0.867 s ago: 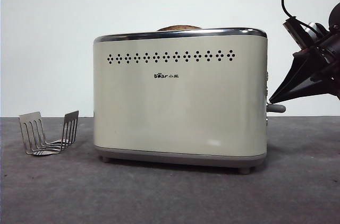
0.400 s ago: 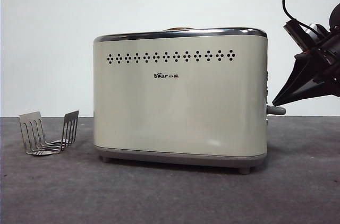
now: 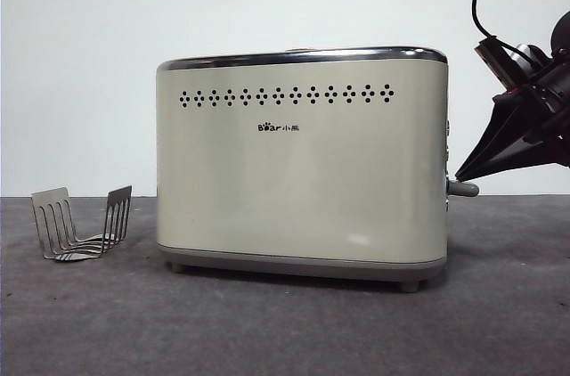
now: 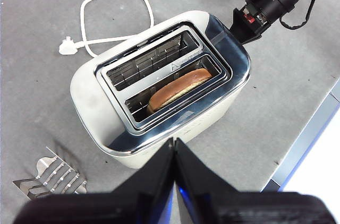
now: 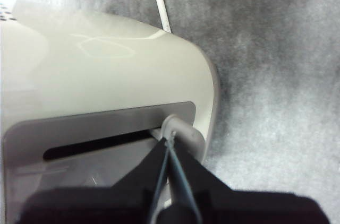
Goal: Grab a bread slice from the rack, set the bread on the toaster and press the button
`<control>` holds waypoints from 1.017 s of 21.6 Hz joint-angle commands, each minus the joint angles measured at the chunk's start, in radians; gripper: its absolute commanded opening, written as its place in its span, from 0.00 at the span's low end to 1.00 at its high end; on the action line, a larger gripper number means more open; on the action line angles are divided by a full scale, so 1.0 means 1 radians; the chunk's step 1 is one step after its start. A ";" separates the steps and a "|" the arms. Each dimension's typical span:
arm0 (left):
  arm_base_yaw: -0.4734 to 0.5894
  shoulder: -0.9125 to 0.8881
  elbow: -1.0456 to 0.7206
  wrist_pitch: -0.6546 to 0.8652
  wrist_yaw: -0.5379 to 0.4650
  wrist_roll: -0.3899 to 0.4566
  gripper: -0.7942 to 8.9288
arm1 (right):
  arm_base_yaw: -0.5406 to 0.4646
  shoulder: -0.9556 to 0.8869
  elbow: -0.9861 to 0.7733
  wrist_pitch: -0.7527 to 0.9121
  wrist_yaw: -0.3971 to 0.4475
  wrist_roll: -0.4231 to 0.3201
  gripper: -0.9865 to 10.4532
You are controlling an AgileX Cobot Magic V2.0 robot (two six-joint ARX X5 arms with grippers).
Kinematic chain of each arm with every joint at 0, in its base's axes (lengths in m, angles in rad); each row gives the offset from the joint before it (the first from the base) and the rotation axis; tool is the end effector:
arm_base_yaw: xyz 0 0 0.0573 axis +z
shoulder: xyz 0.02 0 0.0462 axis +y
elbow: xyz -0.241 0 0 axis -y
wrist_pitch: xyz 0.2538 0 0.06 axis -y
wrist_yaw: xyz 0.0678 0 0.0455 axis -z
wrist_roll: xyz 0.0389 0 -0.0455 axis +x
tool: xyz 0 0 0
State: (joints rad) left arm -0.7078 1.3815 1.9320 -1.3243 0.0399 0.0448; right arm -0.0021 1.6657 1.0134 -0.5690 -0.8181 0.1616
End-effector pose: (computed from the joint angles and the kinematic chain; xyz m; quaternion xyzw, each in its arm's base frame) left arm 0.1782 -0.1545 0.4496 0.1430 0.3488 -0.3461 0.8591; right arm 0.3133 0.0277 0.1484 0.2886 0.5504 0.2816 0.7311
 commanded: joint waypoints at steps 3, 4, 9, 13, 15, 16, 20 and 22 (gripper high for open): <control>-0.002 -0.004 -0.003 0.002 0.001 0.010 0.07 | 0.003 0.047 -0.036 -0.034 0.087 -0.021 0.08; -0.002 -0.004 -0.003 0.002 0.001 0.011 0.07 | 0.003 0.047 -0.036 -0.034 0.088 -0.019 0.08; -0.002 -0.004 -0.003 0.002 0.001 0.011 0.07 | 0.003 0.040 -0.025 -0.039 0.039 -0.008 0.08; -0.002 -0.004 -0.003 0.002 0.001 0.011 0.07 | 0.003 0.000 -0.002 -0.052 0.037 -0.005 0.08; -0.002 -0.004 -0.003 0.002 0.001 0.011 0.07 | 0.003 -0.025 0.006 -0.057 0.037 -0.005 0.08; -0.002 -0.004 -0.003 0.002 0.001 0.011 0.07 | 0.003 -0.040 0.010 -0.057 0.037 -0.005 0.08; -0.002 -0.004 -0.003 0.002 0.001 0.011 0.07 | 0.003 -0.108 0.031 -0.061 0.032 -0.005 0.08; -0.002 -0.004 -0.003 0.002 0.001 0.011 0.07 | 0.003 -0.153 0.033 -0.063 0.019 0.004 0.08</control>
State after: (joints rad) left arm -0.7078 1.3811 1.9320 -1.3243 0.0399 0.0448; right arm -0.0002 1.5146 1.0454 -0.6312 -0.7937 0.1616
